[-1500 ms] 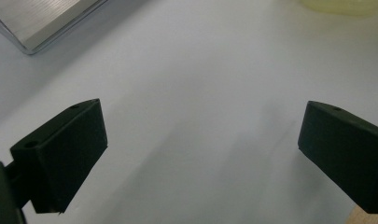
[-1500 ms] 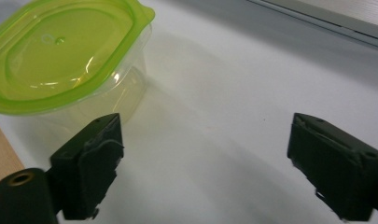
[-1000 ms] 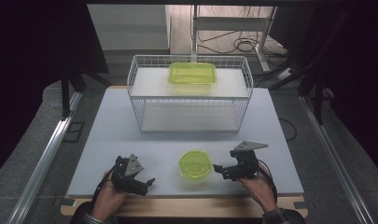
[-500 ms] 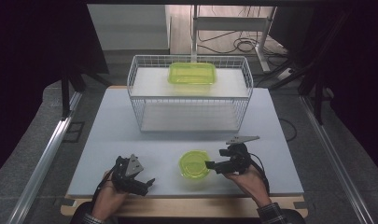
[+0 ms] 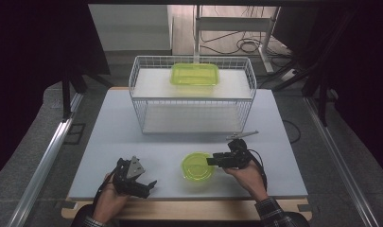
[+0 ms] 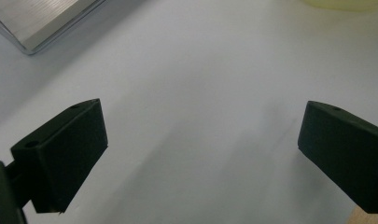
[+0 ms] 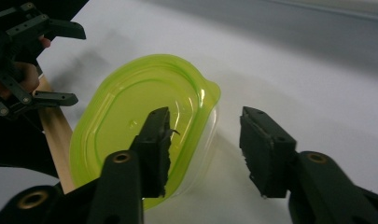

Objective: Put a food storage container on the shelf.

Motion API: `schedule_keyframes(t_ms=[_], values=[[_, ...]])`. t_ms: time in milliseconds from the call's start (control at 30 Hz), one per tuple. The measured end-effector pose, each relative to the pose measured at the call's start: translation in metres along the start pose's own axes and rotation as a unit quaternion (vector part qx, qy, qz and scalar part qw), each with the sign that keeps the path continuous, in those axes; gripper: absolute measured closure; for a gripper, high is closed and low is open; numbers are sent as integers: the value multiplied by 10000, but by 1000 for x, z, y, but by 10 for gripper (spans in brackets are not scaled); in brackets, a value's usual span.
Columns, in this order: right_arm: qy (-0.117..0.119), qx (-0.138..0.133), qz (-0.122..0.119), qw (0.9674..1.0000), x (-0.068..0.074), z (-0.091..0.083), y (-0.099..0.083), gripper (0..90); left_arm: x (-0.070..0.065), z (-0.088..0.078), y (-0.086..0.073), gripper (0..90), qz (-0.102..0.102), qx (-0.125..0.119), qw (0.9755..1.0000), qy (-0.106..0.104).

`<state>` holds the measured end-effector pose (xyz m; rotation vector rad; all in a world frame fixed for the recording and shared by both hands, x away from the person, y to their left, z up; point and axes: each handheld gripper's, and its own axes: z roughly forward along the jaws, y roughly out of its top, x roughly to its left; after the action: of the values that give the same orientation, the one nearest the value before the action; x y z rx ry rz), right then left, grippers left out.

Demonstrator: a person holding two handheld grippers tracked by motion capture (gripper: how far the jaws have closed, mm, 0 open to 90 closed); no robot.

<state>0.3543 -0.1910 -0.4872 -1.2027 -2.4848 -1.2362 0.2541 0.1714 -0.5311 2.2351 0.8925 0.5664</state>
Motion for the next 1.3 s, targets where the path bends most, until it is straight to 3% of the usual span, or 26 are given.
schedule_keyframes(t_ms=[233, 400, 567, 733, 1000, 1300], values=[[452, 145, 492, 9977, -9, 3, 0, 680, 0, 0, 0, 11, 43, 19, 10000, 6], [865, 219, 801, 9928, -14, 5, 0, 793, 0, 0, 0, 11, 35, 18, 10000, 5], [1117, 288, 963, 9886, -13, 4, 0, 811, 0, 0, 0, 11, 39, 15, 10000, 4], [1016, 246, 945, 9900, -11, 1, 4, 813, 0, 0, 0, 11, -10, -24, 10000, 7], [1078, 6, 1107, 9880, -16, -10, 9, 813, 1, -1, 0, 10, -49, -32, 10000, 14], [1183, -292, 1122, 9862, -14, -24, 21, 812, 3, -2, 0, 10, -287, -12, 9995, -98]])
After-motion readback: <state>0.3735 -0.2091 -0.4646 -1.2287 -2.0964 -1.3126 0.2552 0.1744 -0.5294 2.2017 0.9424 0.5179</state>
